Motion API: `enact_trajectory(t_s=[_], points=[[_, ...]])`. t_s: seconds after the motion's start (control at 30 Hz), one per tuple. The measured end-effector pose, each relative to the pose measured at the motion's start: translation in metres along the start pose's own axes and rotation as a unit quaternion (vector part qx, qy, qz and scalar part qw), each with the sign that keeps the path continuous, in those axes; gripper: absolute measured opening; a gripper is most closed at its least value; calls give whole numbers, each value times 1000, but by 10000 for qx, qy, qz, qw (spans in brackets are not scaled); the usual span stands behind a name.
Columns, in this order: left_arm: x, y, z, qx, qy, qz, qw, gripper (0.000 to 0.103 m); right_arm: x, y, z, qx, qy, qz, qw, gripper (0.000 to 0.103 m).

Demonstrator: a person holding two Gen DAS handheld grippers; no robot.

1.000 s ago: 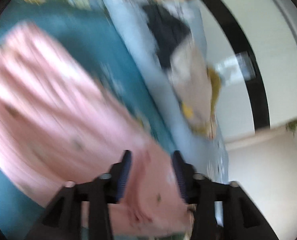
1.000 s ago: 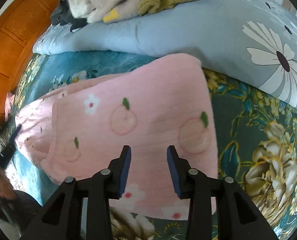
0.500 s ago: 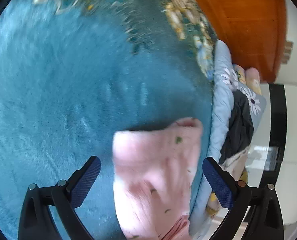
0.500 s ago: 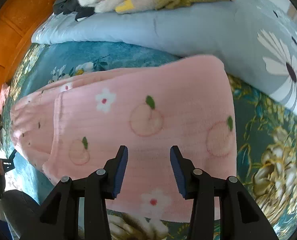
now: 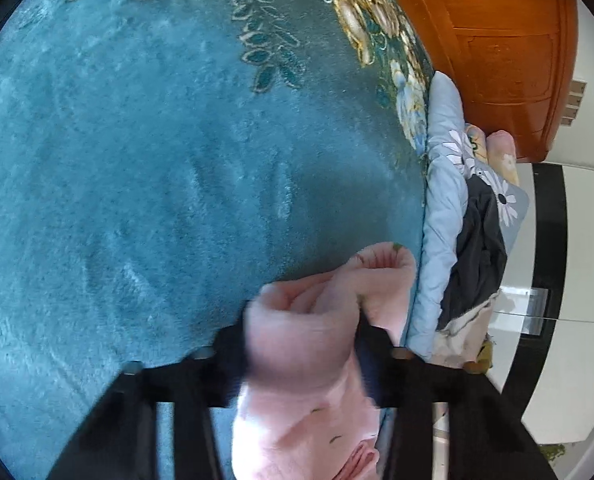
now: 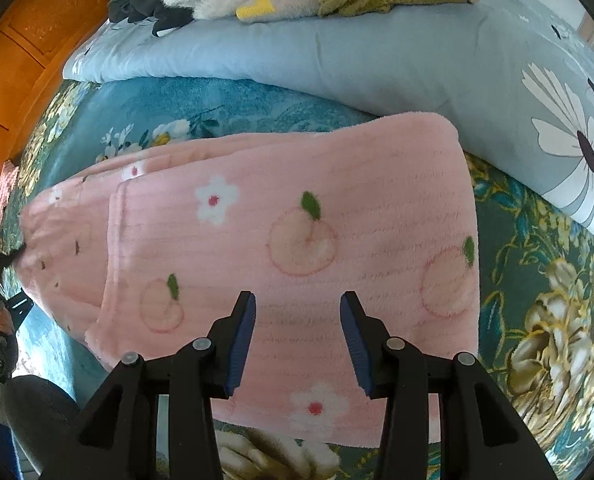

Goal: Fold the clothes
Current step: 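Release the garment with the left gripper and grasp its hem again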

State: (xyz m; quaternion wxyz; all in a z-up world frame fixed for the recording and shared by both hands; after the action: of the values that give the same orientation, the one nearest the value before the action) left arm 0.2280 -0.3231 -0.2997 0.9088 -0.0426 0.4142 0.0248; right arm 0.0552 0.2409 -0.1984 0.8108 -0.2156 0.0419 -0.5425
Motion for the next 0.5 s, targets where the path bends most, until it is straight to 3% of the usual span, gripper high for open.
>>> enact_trajectory(t_s=[0.13,0.27,0.33,0.5], points=[[-25,8,15,-177,168,-285,9993,33,-5,0,1,-73,-130,-124,9998,45],[-87,36,36,-212,472,-1225,9911,32,-13,0,4,-151,-272,-271,9992,45],[-125,57,47,-154,718,-1717,9824,32,-20,1,4,-177,-342,-410,9984,45],[-220,143,69,272,1472,-2852,9467,32,-41,4,4,-216,-475,-809,9954,45]])
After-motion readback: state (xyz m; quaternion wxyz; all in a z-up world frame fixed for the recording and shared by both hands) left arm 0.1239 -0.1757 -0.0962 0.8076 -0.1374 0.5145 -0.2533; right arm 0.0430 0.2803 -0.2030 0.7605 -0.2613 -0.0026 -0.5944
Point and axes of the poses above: each gripper's, at about its wrist camera, not at the fingertips, and z roughly against the way its jaws point, x to its left, y to its underside, the point moved 4 cm from there along -z, roughly the way its jaws point, and after that the axes turned 13 degrees about -x, right-handed, at the moved point
